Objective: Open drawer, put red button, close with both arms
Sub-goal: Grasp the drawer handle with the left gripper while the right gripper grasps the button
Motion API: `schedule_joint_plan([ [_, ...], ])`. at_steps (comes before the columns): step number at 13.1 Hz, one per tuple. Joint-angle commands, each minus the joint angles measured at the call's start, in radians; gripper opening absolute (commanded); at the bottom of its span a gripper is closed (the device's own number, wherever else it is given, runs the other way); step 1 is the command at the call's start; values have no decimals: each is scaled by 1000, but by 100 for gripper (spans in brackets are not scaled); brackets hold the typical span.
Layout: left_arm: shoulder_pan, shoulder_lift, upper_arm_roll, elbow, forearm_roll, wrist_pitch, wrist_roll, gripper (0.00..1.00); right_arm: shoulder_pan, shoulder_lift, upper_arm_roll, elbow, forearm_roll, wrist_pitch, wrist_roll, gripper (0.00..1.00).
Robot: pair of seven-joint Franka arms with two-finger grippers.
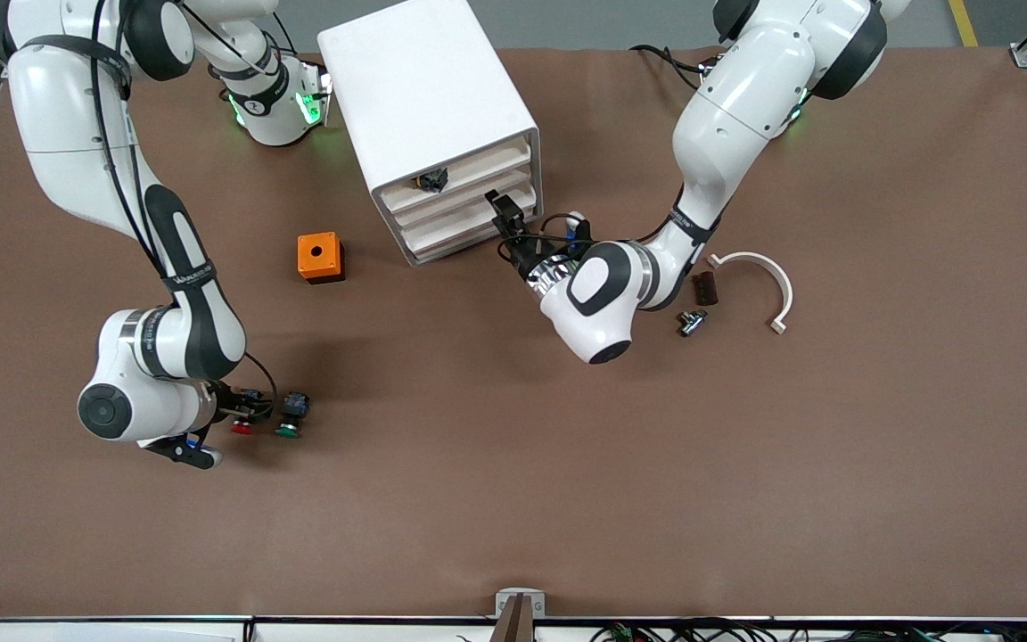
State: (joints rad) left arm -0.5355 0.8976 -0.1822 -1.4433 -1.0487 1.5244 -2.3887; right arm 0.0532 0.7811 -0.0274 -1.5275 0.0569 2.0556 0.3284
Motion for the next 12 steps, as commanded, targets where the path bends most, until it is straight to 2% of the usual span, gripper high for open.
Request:
schedule_joint_plan([
  [1, -30, 20, 3, 17, -48, -17, -18, 55, 0, 6, -2, 20, 0, -12, 24, 61],
  [4, -44, 21, 3, 17, -67, -15, -18, 17, 2, 0, -3, 21, -6, -15, 78, 40],
  [5, -43, 20, 4, 17, -63, -15, -20, 1, 2, 0, -6, 21, -9, -15, 104, 37],
  [9, 17, 17, 20, 24, -51, -12, -13, 0, 1, -14, -8, 33, -34, -58, 259, 20],
  [10, 41, 17, 47, 37, -56, -7, -4, 0, -1, -25, -8, 40, -32, -68, 268, 16],
  [12, 72, 20, 69, 81, -57, 0, 19, 0, -6, -32, -8, 87, -31, -151, 386, 10],
])
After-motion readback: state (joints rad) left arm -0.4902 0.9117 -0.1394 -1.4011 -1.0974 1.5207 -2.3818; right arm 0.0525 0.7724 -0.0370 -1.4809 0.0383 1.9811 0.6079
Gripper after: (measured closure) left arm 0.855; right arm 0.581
